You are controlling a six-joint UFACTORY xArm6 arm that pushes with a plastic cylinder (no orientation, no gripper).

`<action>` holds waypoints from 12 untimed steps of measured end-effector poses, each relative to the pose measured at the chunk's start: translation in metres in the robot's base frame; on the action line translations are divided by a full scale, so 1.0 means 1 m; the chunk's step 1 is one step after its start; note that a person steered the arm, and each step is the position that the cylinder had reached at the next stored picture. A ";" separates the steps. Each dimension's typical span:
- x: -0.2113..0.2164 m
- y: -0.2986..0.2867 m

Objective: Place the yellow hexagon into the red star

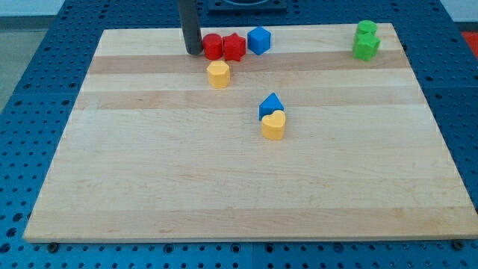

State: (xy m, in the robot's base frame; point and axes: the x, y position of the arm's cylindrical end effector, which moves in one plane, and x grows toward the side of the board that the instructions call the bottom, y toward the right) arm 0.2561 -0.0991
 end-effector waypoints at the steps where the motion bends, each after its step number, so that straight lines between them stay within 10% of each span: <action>1: 0.000 0.005; 6: 0.098 -0.006; 12: 0.073 0.056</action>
State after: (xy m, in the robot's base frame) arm 0.3288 -0.0429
